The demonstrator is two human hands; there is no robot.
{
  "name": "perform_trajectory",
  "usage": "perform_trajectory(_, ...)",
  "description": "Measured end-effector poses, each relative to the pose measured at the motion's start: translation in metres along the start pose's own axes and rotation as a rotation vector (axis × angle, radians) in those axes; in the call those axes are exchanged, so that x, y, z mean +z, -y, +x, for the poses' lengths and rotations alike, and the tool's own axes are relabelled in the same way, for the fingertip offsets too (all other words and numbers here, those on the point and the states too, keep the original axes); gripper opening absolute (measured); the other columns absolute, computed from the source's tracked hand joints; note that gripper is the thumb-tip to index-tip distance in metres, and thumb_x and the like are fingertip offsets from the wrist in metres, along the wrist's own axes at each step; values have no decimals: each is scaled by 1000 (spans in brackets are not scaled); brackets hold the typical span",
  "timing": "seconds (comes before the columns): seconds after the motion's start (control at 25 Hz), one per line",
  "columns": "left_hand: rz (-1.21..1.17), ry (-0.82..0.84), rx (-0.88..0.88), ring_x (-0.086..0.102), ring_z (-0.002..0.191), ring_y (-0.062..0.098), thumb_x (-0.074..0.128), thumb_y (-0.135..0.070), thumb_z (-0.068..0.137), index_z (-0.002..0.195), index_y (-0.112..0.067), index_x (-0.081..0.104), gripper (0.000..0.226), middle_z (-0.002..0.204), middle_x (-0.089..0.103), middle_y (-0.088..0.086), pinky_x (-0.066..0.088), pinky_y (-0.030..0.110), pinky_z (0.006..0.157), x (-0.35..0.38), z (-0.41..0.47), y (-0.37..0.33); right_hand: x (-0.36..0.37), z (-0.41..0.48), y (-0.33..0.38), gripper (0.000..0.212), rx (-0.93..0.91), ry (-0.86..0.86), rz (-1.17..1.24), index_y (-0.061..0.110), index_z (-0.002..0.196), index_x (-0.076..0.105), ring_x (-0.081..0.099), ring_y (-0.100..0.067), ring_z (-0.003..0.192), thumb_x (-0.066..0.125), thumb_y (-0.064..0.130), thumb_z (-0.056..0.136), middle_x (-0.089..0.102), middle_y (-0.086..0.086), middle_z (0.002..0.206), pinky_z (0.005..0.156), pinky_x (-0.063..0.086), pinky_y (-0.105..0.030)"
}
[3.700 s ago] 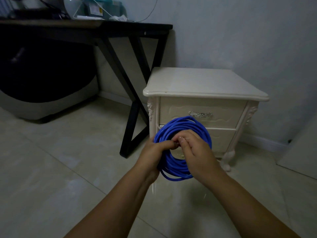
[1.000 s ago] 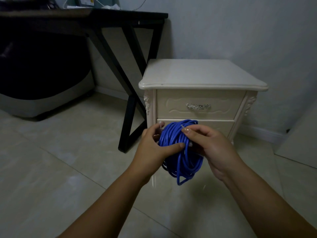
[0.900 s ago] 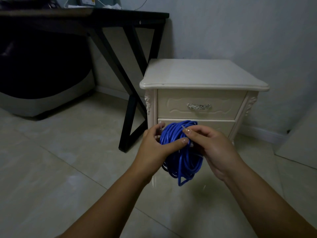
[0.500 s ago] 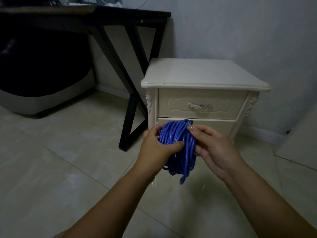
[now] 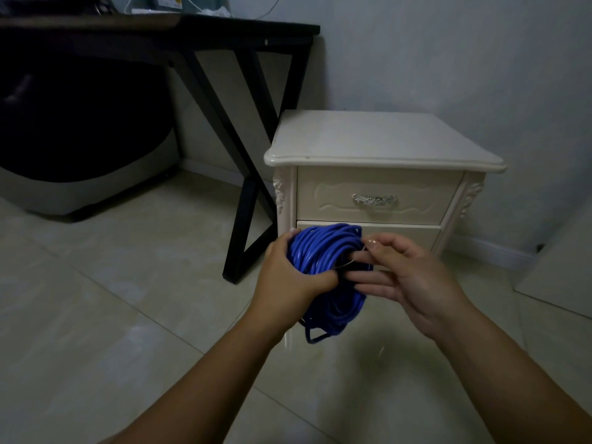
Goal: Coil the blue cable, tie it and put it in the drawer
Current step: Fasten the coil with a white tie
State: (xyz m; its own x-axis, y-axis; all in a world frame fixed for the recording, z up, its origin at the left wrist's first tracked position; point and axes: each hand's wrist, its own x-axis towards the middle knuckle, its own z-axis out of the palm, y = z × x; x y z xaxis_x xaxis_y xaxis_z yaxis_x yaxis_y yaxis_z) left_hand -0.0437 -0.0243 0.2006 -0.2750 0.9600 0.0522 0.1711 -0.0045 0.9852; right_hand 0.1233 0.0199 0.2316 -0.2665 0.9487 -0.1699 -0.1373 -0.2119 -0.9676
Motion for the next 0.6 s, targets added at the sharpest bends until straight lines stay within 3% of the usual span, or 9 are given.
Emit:
perform_trajectory(0.16, -130, 13, -26, 61, 105, 7, 83, -16, 62, 135, -29, 42, 84, 120, 58, -9, 55, 27, 85, 1, -5, -2, 4, 1, -3, 11, 34, 70, 288, 7, 100, 61, 73, -27, 75, 52, 8, 95, 71, -19, 82, 66, 61, -31)
perform_trajectory(0.32, -211, 5, -52, 66, 91, 2, 77, -8, 74, 129, -29, 46, 67, 113, 61, -8, 53, 15, 68, 9, -7, -3, 10, -1, -6, 15, -25, 109, 319, 3, 98, 65, 72, -18, 78, 51, 1, 93, 72, -12, 80, 73, 60, -26)
perform_trajectory(0.4, -243, -9, -81, 68, 87, 4, 76, -9, 74, 130, -27, 48, 65, 112, 63, -4, 53, 15, 65, 8, -5, -2, 11, -3, -9, 18, -86, 88, 161, 6, 98, 67, 73, -19, 88, 51, -1, 93, 74, -10, 89, 80, 58, -27)
perform_trajectory(0.48, -284, -7, -119, 70, 90, 13, 76, -11, 74, 132, -24, 49, 65, 113, 64, 2, 55, 20, 68, 6, -3, -1, 9, -6, -8, 26, -216, 74, -214, 18, 96, 71, 71, -14, 94, 54, -2, 92, 76, -1, 94, 83, 56, -26)
perform_trajectory(0.6, -346, 8, -158, 71, 90, 20, 74, -13, 76, 130, -19, 52, 59, 111, 67, 8, 56, 27, 72, 3, -1, 1, 4, -15, -1, 34, -286, 241, -504, 32, 97, 72, 68, -1, 95, 62, 1, 87, 74, 14, 97, 81, 54, -17)
